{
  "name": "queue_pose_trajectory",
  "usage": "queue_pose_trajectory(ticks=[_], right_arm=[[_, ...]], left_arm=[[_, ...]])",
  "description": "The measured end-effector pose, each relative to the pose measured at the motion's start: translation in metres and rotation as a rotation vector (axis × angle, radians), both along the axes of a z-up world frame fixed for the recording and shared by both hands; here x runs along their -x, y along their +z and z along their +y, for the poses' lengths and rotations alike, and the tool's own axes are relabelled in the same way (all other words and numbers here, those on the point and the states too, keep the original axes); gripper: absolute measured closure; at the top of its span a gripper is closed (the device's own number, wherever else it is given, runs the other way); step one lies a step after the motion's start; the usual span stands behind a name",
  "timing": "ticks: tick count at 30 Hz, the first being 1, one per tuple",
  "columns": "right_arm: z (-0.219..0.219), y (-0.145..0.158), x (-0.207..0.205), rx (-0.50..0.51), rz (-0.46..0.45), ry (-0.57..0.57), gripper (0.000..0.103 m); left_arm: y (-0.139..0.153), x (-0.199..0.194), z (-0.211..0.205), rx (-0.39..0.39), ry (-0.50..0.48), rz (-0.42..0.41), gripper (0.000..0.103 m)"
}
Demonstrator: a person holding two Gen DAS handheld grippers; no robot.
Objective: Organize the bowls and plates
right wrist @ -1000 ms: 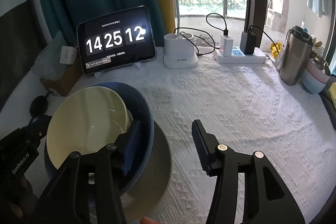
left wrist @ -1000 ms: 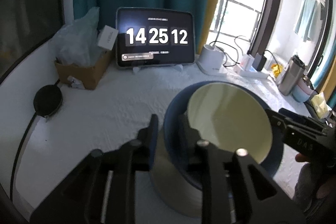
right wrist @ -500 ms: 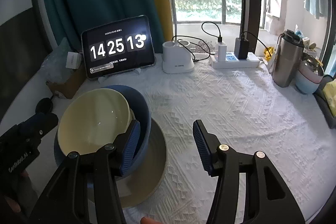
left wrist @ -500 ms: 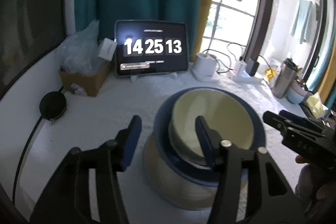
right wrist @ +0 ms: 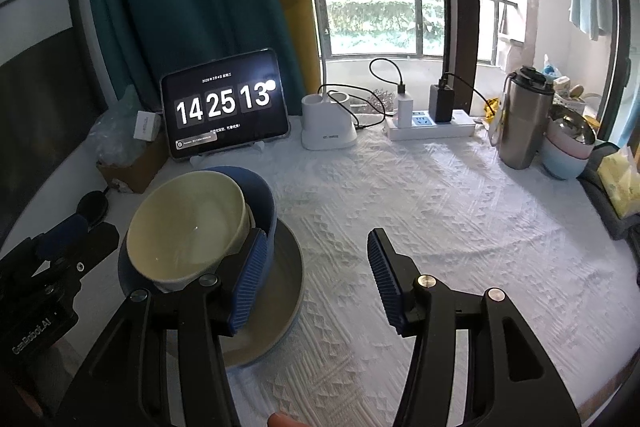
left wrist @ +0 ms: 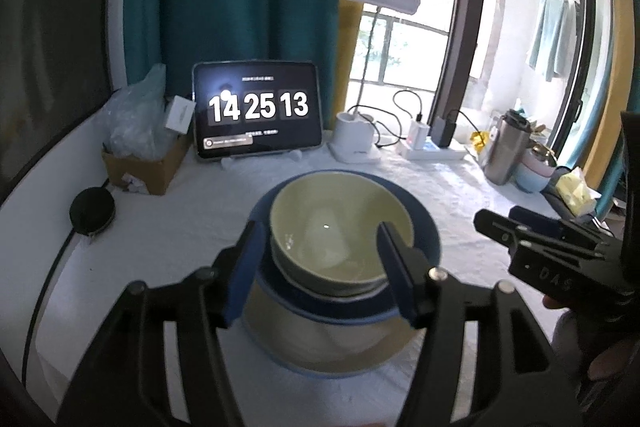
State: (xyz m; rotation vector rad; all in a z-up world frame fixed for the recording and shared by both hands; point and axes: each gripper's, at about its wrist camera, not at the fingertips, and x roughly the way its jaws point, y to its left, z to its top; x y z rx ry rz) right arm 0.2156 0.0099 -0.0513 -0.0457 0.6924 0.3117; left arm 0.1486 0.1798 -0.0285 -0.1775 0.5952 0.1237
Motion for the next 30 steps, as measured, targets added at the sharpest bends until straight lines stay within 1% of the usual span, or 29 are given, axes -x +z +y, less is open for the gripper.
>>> queue_pose_trajectory(ticks=[8,12,17,27,30], right_arm=[[-0.013,0.008,0.023,0.003,-0.028,-0.001,0.047],[-0.023,0.011,0.036,0.003,-0.042,-0.008,0.047],[-0.035,0.014,0.051,0.002,-0.056,-0.016,0.047],[-0.057,0.021,0.086,-0.011,-0.098,-0.036,0.047],[-0.062,0.024,0.096,-0.012,-0.113,-0.042,0.047]], left_arm=[[0.005,0.018,-0.026,-0.017,-0.029,-0.025,0.042],[0.009,0.03,-0.037,-0.004,-0.037,-0.047,0.042],[0.014,0.047,-0.048,-0.008,-0.048,-0.071,0.042],[0.023,0.084,-0.069,-0.034,-0.05,-0.125,0.042],[0.026,0.093,-0.072,-0.048,-0.041,-0.141,0.041]])
